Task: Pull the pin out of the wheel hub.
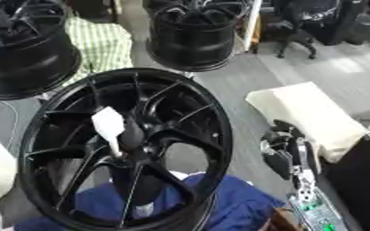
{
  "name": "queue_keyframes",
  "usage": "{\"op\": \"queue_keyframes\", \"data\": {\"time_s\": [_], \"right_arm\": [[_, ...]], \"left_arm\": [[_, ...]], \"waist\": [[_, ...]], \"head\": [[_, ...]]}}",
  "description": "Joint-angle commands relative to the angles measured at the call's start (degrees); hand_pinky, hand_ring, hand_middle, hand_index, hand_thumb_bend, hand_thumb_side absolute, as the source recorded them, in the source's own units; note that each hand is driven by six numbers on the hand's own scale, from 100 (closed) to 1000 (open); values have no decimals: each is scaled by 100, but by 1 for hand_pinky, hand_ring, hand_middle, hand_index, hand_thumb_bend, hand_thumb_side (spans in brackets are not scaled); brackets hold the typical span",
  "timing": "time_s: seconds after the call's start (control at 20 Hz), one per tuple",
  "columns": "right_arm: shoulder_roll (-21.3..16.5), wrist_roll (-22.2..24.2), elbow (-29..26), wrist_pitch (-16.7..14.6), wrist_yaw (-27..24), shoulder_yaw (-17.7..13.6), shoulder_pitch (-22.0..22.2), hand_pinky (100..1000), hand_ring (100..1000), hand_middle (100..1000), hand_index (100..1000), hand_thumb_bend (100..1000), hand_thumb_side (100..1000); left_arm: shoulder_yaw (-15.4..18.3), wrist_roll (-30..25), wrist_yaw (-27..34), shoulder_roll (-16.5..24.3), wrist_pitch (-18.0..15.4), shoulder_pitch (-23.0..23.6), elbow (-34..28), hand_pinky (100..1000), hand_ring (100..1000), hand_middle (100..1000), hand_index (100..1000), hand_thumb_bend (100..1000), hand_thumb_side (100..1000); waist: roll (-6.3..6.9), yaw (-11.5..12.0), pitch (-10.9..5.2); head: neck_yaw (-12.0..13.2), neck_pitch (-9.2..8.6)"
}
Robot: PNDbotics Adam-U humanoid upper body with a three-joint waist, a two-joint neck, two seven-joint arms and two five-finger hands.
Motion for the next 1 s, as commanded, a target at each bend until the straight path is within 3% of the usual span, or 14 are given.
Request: {"op": "queue_keyframes", "data": {"time_s": [0.05,0.5,0.65,1.0], "right_arm": [[-172,7,-75,-16,29,28,-18,518,547,661,787,104,100],[-248,75,-68,-26,39,115,-47,516,548,668,784,112,100],[-269,73,-64,-24,48,115,-43,515,547,667,783,114,100],[-289,11,-49,-7,63,65,25,512,546,665,782,120,100]], "left_arm": [[-405,-222,189,636,-310,-422,-155,513,843,646,788,127,482],[-1843,-1104,-15,1980,-1197,-1865,24,667,838,692,830,185,500],[-2293,-1381,-221,1937,-1474,-2314,312,692,839,704,839,210,504],[-3411,-2069,-898,1372,-2162,-3194,1394,757,792,744,864,277,526]], "waist": [[41,-70,-113],[139,-377,-120],[171,-387,-132],[194,-284,-199]], "head": [[55,-53],[277,-69],[271,-72],[178,-61]]}}
